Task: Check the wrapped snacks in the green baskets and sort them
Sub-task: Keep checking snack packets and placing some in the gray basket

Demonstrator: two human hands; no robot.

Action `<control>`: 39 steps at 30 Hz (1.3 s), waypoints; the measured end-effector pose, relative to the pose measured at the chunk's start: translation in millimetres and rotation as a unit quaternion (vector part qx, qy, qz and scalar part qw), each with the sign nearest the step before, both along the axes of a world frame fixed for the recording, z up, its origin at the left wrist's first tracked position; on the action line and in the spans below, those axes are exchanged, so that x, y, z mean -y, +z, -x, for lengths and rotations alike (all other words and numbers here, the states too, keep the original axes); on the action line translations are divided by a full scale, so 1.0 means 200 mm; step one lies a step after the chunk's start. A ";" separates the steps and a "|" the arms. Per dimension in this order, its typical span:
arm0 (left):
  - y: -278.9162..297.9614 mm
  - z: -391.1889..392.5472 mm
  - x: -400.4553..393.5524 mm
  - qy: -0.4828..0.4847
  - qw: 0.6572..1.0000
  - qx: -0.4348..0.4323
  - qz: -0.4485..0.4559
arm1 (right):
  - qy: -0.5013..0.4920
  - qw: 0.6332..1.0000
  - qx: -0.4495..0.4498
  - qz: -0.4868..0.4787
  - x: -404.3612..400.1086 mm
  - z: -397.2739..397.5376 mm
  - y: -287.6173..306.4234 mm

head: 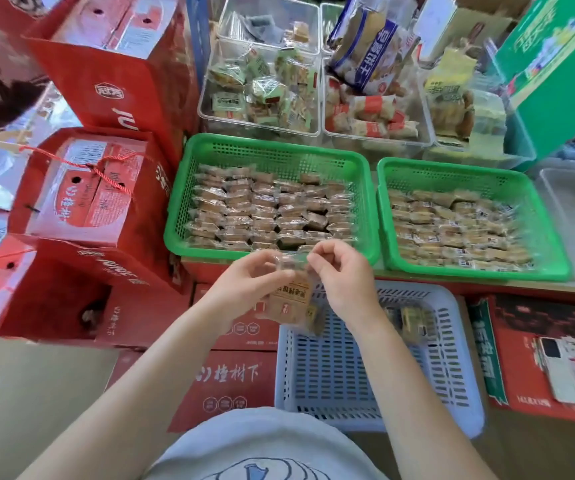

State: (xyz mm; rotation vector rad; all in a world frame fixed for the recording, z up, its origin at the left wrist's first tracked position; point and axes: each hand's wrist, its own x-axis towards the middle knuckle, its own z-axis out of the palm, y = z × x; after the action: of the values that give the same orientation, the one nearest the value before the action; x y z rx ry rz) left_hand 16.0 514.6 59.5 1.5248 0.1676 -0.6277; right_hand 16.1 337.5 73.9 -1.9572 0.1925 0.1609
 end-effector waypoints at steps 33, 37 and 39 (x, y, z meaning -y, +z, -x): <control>-0.05 0.29 -0.11 0.082 0.990 -0.018 0.113 | -0.051 0.989 0.112 0.075 -0.10 0.25 -0.04; -0.03 0.20 -0.11 -0.006 0.999 -0.002 0.036 | 0.071 0.956 0.191 0.212 -0.07 0.21 -0.05; -0.02 0.14 -0.11 -0.048 0.999 0.009 0.006 | 0.106 0.961 0.165 0.195 -0.05 0.18 -0.04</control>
State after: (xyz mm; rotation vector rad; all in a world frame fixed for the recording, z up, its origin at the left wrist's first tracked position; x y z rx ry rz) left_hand -12.1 537.4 55.3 1.5328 0.0763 -0.6899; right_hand -19.7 347.5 65.7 -2.3610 -0.2237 -0.0734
